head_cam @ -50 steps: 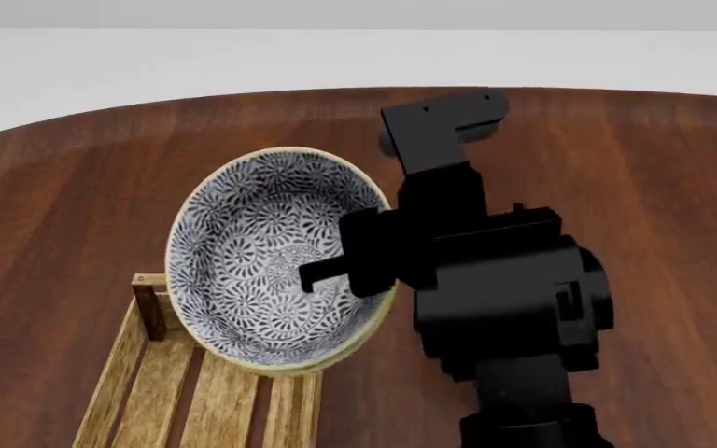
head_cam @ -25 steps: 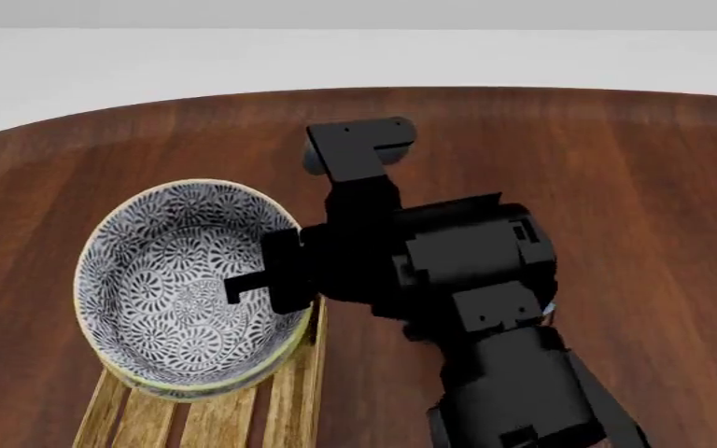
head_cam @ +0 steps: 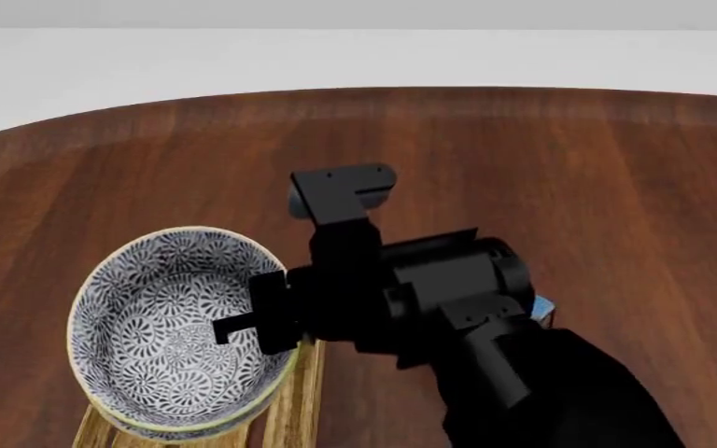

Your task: Stack the left bowl on the right bowl and place them in the tray.

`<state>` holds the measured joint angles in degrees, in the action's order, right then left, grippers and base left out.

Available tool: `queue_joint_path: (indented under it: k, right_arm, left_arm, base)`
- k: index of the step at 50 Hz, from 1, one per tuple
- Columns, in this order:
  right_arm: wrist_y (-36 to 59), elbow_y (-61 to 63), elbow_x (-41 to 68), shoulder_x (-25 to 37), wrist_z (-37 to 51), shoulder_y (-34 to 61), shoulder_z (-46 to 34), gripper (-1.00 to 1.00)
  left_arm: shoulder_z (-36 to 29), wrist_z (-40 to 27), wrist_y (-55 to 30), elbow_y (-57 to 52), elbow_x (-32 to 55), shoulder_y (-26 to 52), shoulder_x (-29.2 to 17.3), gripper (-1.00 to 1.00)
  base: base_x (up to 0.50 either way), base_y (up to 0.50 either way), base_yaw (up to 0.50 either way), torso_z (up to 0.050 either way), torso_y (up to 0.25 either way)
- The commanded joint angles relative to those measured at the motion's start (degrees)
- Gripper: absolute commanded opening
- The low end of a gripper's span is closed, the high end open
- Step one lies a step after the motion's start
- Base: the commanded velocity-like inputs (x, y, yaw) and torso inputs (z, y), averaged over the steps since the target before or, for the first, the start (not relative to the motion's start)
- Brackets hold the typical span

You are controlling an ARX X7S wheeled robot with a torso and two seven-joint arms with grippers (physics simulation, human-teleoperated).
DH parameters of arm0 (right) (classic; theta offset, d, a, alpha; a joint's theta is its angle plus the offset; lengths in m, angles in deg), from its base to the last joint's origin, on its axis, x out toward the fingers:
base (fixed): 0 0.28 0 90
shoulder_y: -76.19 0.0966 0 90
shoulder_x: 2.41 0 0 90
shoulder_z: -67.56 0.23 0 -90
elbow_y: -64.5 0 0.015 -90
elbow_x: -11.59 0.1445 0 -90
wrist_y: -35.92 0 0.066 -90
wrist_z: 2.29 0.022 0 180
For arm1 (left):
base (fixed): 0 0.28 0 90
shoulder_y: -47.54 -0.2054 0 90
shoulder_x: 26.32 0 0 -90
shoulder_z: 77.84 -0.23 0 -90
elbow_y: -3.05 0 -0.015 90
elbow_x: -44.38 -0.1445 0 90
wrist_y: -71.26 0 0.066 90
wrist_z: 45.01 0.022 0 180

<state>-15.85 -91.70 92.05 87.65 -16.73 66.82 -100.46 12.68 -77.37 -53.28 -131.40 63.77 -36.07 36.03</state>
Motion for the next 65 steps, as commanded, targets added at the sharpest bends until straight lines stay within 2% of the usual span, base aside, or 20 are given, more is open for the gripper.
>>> queue_joint_path:
  k: [1, 16, 65]
  right_arm:
    - [-3.8, 0.8, 13.0, 0.0, 0.3, 1.3, -10.3, -1.00]
    - [-4.3, 3.2, 14.7, -0.1, 1.0, 0.3, -12.7, -1.00]
    - [-5.6, 8.5, 11.6, -0.1, 3.3, -6.5, -12.2, -1.00]
  left_arm:
    - [0.0, -0.1, 0.4, 0.1, 0.0, -0.3, -0.1, 1.00]
    - [0.7, -0.2, 0.8, 0.1, 0.3, -0.9, -0.3, 1.00]
    - [0.6, -0.8, 1.1, 0.0, 0.6, -1.0, -0.7, 1.00]
  base:
    - [0.00, 0.00, 0.00, 0.000, 0.000]
    - [0.00, 0.00, 0.00, 0.000, 0.001]
    - [0.00, 0.00, 0.00, 0.000, 0.000]
